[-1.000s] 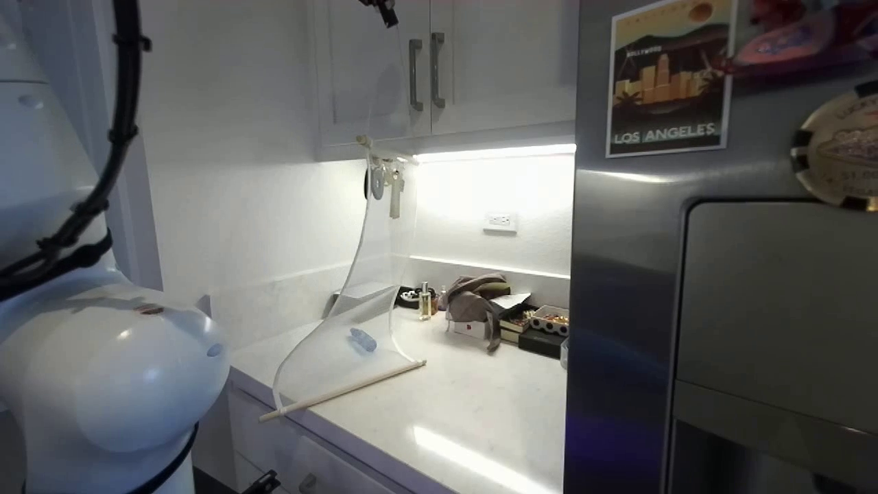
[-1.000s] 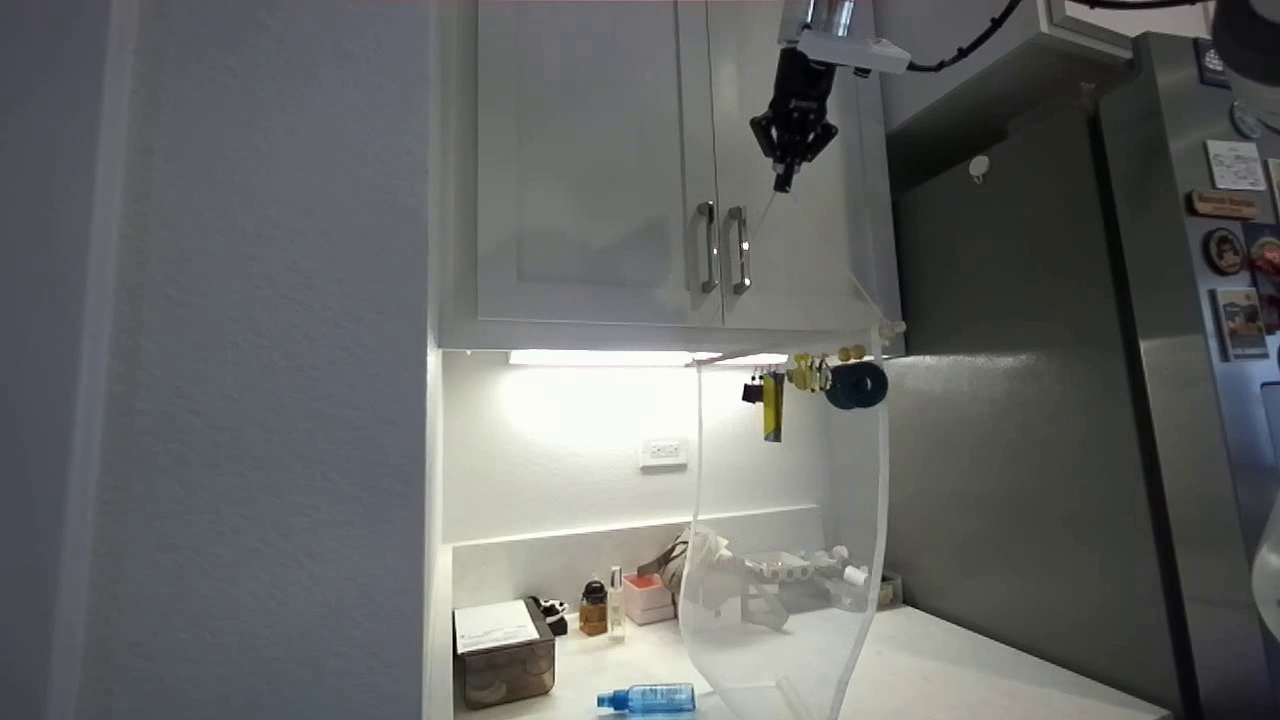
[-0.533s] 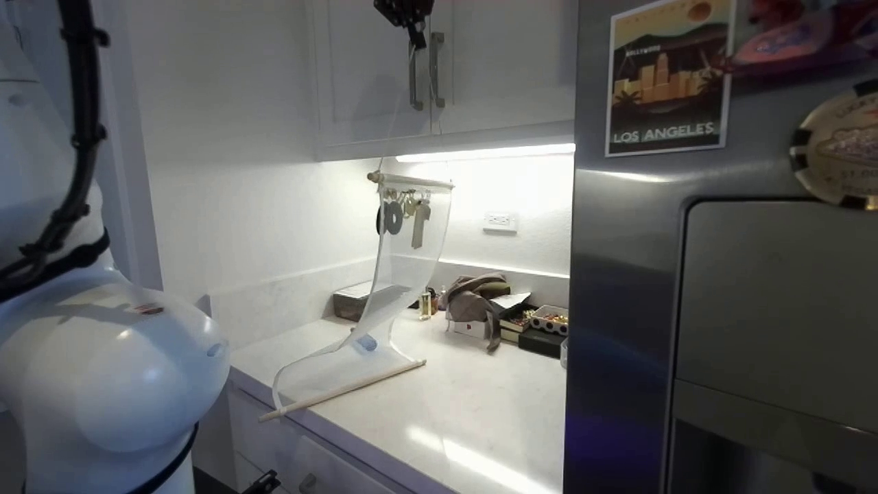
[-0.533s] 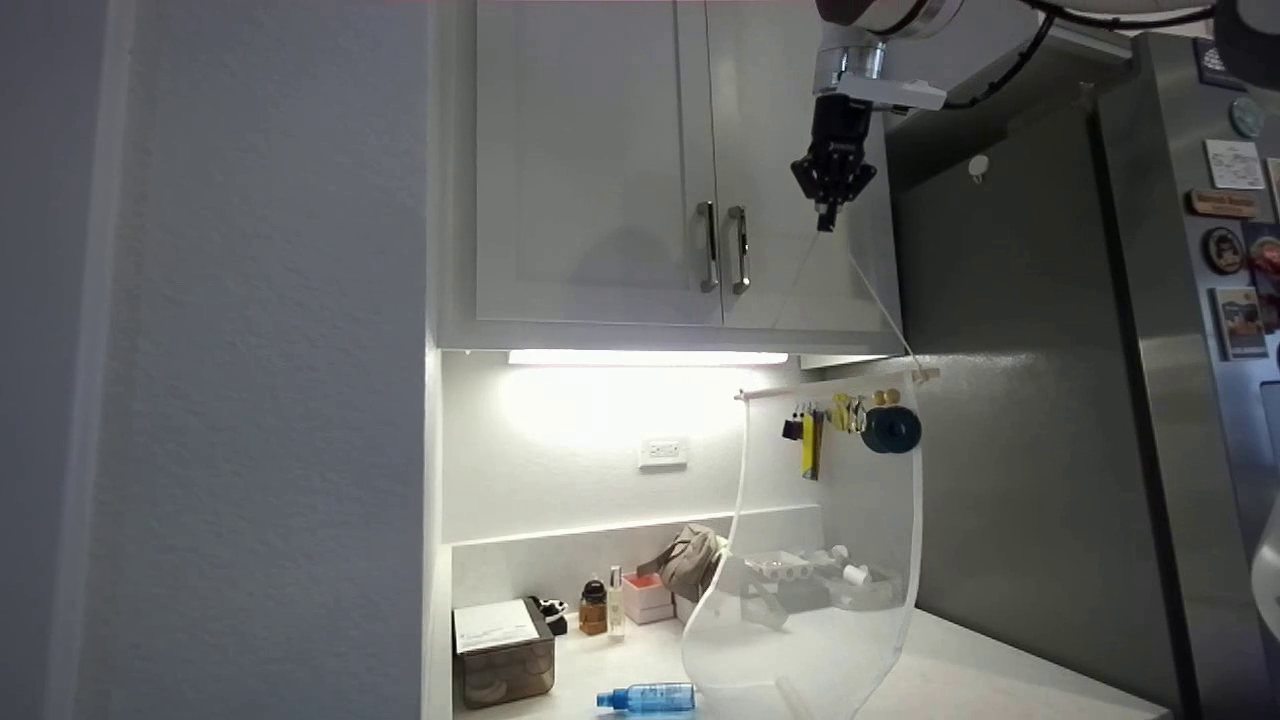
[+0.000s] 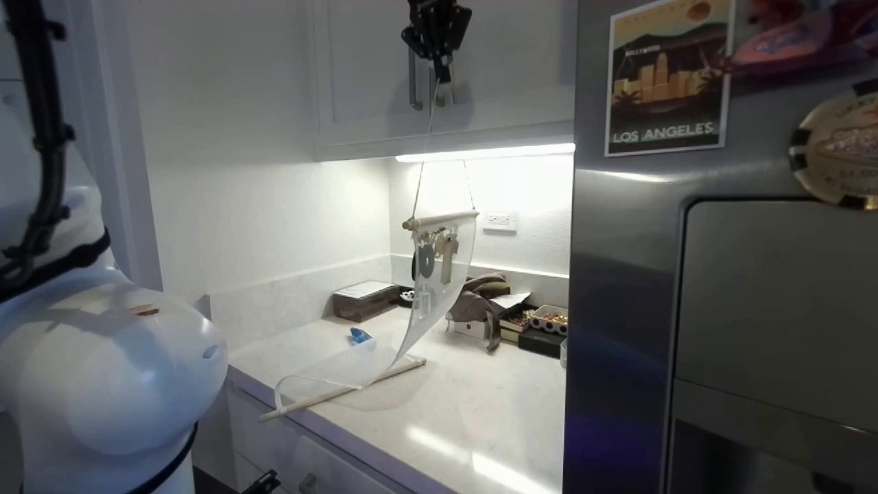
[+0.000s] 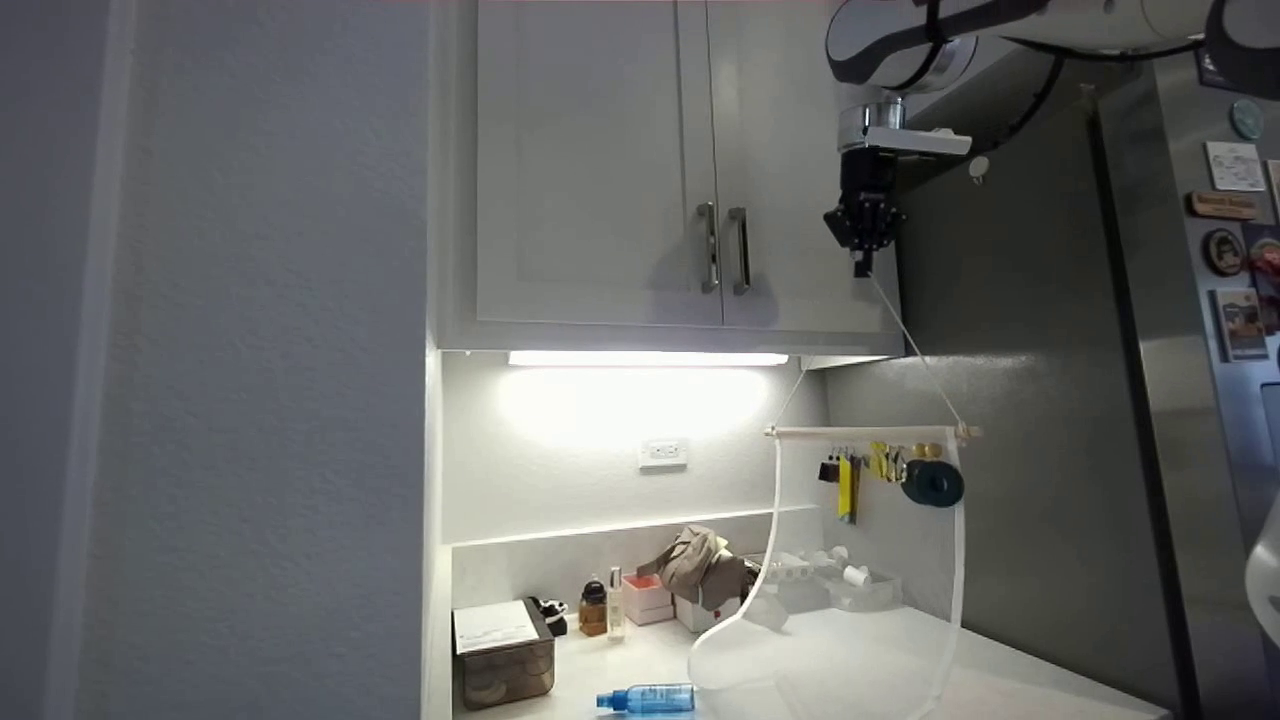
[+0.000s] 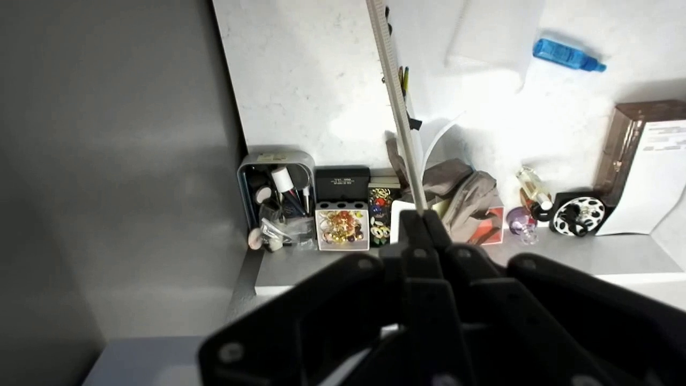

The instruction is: Take down the white flag from the hanger

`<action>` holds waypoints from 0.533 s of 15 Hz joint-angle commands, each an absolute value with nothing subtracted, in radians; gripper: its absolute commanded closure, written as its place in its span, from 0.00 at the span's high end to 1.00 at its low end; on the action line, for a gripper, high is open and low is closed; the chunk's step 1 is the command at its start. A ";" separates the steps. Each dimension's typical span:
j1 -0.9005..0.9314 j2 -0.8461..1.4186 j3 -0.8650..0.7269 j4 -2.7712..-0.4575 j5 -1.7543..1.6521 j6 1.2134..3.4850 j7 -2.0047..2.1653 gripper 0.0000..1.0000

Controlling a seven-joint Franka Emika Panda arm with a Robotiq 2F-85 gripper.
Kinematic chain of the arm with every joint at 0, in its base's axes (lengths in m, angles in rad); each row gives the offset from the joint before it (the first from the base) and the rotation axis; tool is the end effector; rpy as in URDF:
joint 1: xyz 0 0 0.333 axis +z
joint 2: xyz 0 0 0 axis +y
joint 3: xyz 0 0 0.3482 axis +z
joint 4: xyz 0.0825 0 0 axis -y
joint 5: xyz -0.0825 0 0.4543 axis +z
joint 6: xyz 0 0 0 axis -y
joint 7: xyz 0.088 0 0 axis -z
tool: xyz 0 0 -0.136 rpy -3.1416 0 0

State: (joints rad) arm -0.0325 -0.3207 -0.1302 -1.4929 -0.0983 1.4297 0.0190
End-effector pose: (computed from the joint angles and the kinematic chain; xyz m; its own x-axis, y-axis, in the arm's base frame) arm 0.4647 -0.1084 0.8311 0.9481 -0.1929 0.2530 -0.2106 -0.9765 0.0449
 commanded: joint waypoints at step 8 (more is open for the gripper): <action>-0.095 -0.364 -0.193 -1.665 -0.077 1.419 -0.091 0.00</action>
